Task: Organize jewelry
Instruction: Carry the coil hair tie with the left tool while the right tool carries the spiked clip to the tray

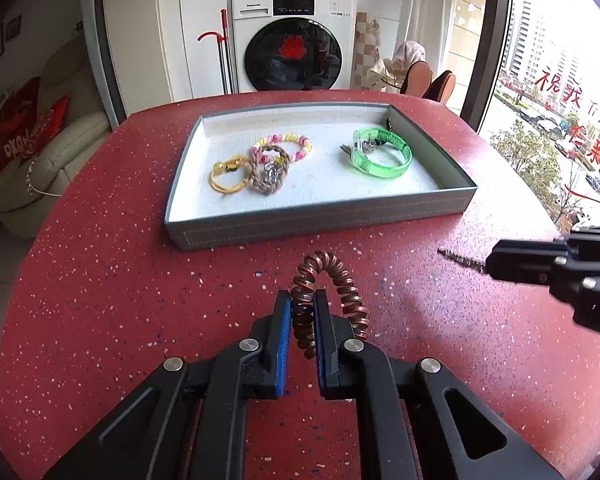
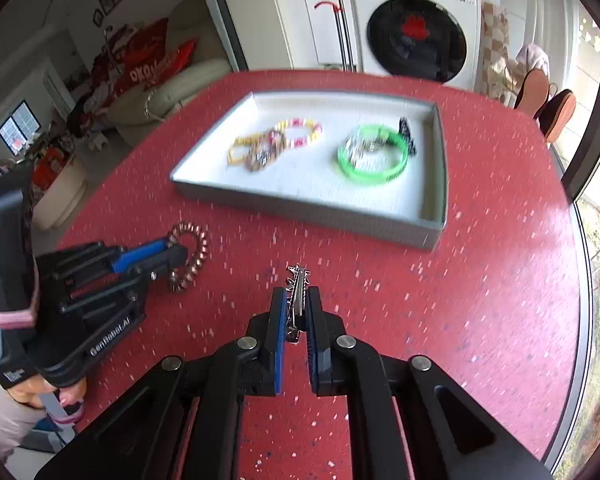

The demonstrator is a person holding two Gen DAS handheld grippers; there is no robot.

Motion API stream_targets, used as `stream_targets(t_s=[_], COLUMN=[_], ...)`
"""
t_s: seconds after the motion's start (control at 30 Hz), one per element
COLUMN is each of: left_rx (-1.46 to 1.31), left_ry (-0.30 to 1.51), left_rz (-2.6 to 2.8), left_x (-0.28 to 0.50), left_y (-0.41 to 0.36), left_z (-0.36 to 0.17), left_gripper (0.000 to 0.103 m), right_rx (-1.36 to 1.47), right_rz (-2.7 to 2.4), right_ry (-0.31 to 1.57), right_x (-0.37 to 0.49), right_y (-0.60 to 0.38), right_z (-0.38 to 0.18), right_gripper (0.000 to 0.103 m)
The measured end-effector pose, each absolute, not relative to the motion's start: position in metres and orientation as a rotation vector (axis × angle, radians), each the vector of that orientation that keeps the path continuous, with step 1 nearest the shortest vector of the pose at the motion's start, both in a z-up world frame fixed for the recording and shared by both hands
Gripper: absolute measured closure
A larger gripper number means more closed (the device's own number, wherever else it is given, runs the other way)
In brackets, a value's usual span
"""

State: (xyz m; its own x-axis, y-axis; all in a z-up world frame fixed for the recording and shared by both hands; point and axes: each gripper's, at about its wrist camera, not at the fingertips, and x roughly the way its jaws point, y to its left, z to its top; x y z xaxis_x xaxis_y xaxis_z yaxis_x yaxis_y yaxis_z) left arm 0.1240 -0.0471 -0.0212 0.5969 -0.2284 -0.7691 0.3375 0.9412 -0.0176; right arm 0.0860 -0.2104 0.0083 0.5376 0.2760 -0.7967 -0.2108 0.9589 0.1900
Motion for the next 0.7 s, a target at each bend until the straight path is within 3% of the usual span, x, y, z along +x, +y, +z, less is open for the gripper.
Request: stream_targets(t_s=[0.4,0.7], left_rx=[0.087,0.079], left_ry=[0.82,0.815], left_rz=[-0.297,-0.283], left_x=[0.162,0.205], left_y=[-0.042,-0.052], left_z=[0.008,0.012], left_gripper=[0.074,0.074], right_rx=[0.1,0.116], right_rz=[0.267,0.265], right_ry=[0.891,0.921], right_x=[0.136,0.174], right_y=[-0.226,-0.229], right_z=[0.039,0.021], right_gripper=[0.093,0.093])
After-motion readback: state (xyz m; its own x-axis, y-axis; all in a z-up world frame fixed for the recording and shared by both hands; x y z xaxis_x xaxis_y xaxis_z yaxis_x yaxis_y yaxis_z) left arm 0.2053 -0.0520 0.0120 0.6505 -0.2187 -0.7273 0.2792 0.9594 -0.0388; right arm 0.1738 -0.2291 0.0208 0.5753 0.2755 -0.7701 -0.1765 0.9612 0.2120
